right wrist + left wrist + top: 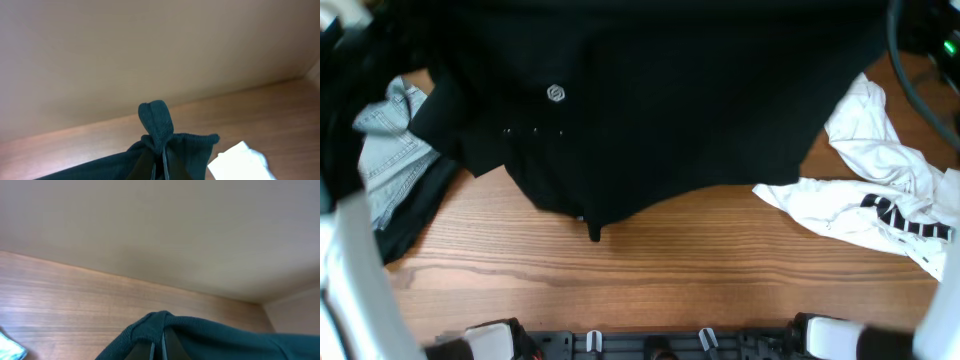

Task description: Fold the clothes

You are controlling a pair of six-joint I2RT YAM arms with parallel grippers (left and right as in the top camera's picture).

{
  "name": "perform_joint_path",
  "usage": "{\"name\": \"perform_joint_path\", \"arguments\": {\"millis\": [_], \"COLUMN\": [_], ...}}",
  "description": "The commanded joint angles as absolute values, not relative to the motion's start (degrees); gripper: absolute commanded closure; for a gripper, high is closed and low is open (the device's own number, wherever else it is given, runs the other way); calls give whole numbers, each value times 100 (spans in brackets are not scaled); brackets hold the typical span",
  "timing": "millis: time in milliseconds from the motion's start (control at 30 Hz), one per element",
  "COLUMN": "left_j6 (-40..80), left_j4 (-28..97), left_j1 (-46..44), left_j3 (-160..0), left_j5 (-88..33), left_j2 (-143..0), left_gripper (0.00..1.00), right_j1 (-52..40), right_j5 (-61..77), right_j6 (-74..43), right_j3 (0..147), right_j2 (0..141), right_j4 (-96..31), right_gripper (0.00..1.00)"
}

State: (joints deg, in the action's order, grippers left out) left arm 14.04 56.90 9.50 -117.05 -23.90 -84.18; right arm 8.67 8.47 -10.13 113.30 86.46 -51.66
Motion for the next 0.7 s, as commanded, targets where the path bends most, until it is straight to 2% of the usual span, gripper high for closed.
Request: {"name": "perform_joint_path", "arguments": {"millis": [0, 100, 267, 367, 433, 500, 667], "left_j6": [1133, 1127, 1994, 2169, 2158, 2123, 1199], "left_j4": [5039, 4134, 2021, 1879, 2373, 3568, 7537], "left_j1": [768, 696, 703, 703, 703, 696, 491], "left_j3": [-11719, -11723, -12007, -12785, -13227, -13319, -13297], "left_j5": [-2134, -2143, -2139, -2137, -2139, -2161, -2130], "left_j2": [-9609, -10444, -10702, -10702, -10689, -10650, -11144], "left_gripper": [96, 96, 96, 96, 96, 96, 96], "right_j1": [906, 908, 910, 941, 941, 941, 932], "right_j5": [1000, 1347, 1498, 1308, 1087, 781, 550], "right_j6": [-915, -1173, -2082, -2119, -1802, -1391, -849], "right_j3": [11330, 11332, 11343, 11343, 11343, 11327, 11085], "right_j2": [9653, 10193, 9898, 9592, 9498, 9539, 10079], "right_j4": [-4722, -3861, -1828, -1503, -1962, -2991, -5804], "right_gripper": [96, 96, 96, 96, 96, 96, 96]}}
